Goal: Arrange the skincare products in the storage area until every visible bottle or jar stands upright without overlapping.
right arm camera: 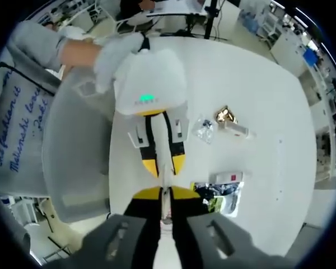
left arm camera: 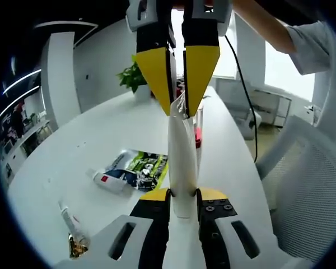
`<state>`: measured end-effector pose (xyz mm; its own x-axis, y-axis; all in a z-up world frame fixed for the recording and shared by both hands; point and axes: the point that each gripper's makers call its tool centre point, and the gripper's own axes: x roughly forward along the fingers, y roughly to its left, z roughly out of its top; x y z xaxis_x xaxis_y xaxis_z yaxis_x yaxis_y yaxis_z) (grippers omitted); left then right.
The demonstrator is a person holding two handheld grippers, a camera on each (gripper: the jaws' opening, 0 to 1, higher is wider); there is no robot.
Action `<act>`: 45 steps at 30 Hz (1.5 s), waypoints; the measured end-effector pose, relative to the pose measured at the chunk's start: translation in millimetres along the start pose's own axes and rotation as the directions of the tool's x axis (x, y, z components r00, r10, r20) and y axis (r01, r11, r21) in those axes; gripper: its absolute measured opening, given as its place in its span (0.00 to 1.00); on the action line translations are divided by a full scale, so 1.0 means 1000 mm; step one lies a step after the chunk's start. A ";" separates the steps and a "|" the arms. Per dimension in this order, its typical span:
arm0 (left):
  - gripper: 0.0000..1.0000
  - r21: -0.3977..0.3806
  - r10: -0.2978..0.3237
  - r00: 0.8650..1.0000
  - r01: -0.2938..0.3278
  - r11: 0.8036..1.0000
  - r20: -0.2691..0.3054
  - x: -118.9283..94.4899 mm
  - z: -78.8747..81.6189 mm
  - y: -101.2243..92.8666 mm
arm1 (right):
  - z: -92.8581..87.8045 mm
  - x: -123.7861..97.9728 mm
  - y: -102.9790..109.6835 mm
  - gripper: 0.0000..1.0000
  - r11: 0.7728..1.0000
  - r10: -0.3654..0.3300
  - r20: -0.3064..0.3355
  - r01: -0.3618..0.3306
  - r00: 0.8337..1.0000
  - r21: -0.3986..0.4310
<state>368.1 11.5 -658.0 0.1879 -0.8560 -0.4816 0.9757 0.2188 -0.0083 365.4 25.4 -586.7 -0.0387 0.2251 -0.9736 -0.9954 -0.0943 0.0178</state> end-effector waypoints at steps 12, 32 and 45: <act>0.15 0.001 -0.003 1.000 0.003 1.000 -0.014 0.001 -0.003 0.001 | 0.001 0.001 -0.002 0.05 1.000 0.001 -0.005 -0.001 1.000 -0.001; 0.22 0.003 -0.002 1.000 0.002 1.000 -0.029 -0.003 -0.005 0.000 | -0.001 0.006 -0.003 0.22 1.000 -0.009 -0.021 0.009 1.000 0.002; 0.33 -0.028 0.082 0.996 -0.083 0.996 -0.036 -0.024 -0.002 0.004 | -0.012 0.012 -0.002 0.39 0.997 -0.045 -0.033 0.047 0.998 0.060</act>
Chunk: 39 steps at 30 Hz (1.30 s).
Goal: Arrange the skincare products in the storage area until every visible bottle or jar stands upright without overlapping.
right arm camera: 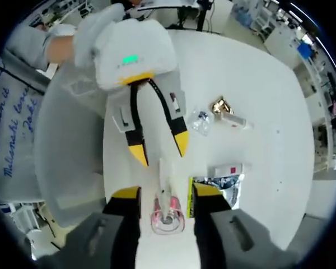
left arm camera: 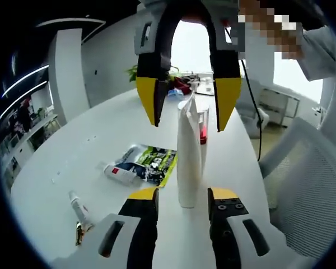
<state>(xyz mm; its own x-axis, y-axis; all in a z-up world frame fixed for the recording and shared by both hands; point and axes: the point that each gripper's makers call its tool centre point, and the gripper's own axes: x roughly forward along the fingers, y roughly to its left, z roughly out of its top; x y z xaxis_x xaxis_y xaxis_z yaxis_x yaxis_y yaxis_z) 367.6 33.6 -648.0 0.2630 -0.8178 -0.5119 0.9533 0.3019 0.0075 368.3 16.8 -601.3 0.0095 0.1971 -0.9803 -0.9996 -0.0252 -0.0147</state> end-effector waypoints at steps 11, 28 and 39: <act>0.47 -0.024 0.108 0.993 -0.109 0.994 -0.057 -0.027 -0.008 0.013 | -0.021 0.003 -0.001 0.54 0.992 -0.058 0.003 0.057 0.998 0.108; 0.76 -0.047 0.229 0.970 -0.233 0.971 -0.077 -0.070 -0.001 0.017 | -0.032 -0.003 0.005 0.82 0.950 -0.191 0.102 0.158 0.976 0.269; 0.85 -0.056 0.250 0.963 -0.257 0.965 -0.102 -0.088 -0.007 0.012 | -0.034 -0.011 0.009 0.91 0.923 -0.263 0.136 0.208 0.955 0.325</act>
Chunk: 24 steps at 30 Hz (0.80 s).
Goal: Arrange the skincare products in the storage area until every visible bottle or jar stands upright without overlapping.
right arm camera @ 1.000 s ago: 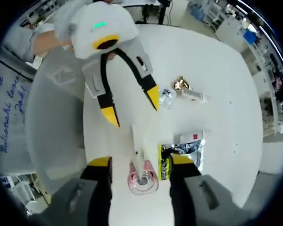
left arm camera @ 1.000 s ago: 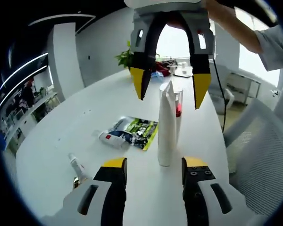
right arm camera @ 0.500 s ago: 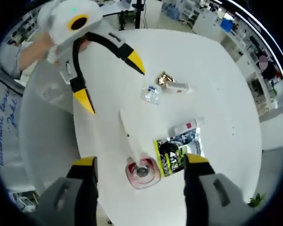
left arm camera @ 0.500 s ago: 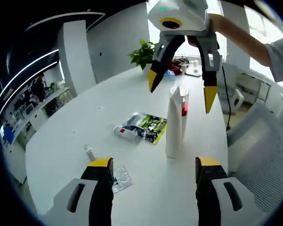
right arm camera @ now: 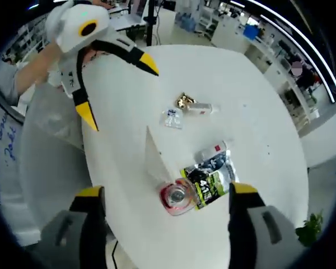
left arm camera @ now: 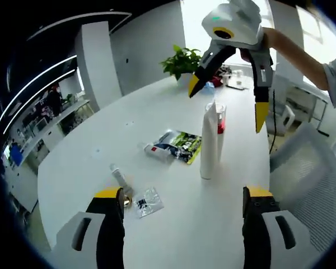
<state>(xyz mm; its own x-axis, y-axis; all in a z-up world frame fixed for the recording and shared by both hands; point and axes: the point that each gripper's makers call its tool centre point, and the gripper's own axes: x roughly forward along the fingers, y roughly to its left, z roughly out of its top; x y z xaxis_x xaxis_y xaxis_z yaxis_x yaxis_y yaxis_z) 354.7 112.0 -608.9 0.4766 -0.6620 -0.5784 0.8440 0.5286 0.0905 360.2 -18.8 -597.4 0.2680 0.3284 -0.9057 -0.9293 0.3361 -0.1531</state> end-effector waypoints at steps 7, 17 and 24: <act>0.92 -0.033 0.017 1.000 -0.017 0.999 0.014 -0.013 -0.004 0.001 | -0.001 -0.004 0.007 0.98 0.998 -0.047 0.044 0.045 0.998 0.047; 0.97 -0.056 0.054 0.998 -0.054 0.997 0.012 -0.032 -0.009 0.004 | -0.007 -0.010 0.016 0.99 0.993 -0.098 0.117 0.090 0.988 0.074; 0.97 -0.067 0.074 0.996 -0.071 0.995 0.044 -0.044 -0.009 0.000 | -0.016 -0.014 0.023 0.99 0.987 -0.131 0.141 0.114 0.981 0.117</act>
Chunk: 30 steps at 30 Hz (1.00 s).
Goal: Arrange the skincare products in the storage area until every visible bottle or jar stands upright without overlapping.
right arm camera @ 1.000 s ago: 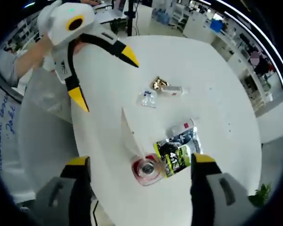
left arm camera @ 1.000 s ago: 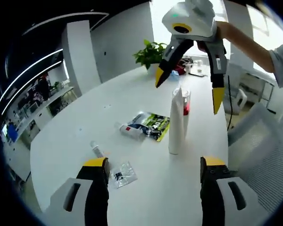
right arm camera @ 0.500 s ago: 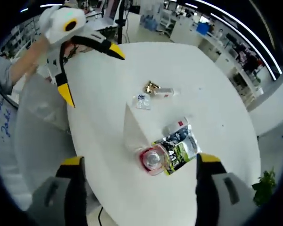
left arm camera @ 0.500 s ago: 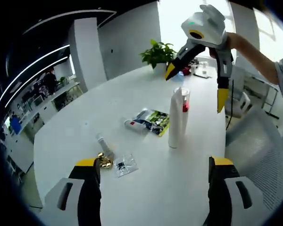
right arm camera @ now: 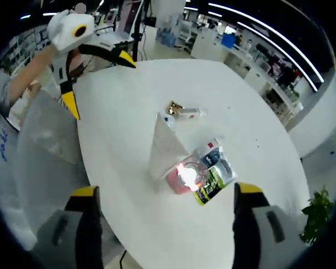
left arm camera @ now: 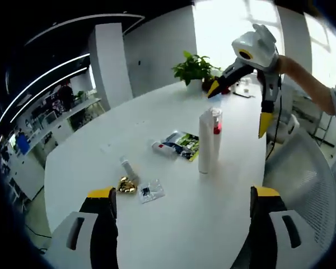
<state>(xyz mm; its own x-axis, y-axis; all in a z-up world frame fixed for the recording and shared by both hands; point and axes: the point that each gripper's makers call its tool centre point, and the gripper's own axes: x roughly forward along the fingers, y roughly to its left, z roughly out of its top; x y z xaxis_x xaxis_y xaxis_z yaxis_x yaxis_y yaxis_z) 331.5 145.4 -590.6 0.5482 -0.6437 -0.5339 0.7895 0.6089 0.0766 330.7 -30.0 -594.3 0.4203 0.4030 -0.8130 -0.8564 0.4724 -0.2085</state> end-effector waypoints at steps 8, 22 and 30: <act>0.97 -0.037 0.030 1.000 -0.029 0.999 0.011 -0.011 -0.005 0.001 | -0.008 -0.001 0.012 0.99 1.000 -0.008 0.024 0.007 1.000 0.024; 0.97 -0.125 0.061 0.998 -0.058 0.990 0.024 -0.013 -0.011 -0.001 | -0.019 -0.007 0.010 0.99 0.984 -0.084 0.141 0.060 0.986 0.169; 0.97 -0.151 0.086 0.996 -0.083 0.985 0.016 -0.002 -0.012 -0.005 | -0.018 -0.010 0.003 0.99 0.968 -0.129 0.215 0.076 0.968 0.239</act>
<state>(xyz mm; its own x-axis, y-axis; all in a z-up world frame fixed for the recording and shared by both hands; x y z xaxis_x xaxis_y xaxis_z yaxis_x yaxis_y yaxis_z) 323.3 149.1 -599.7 0.6185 -0.5960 -0.5121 0.6908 0.7230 -0.0072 318.4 -46.5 -596.5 0.5816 0.4976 -0.6435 -0.7252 0.6755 -0.1332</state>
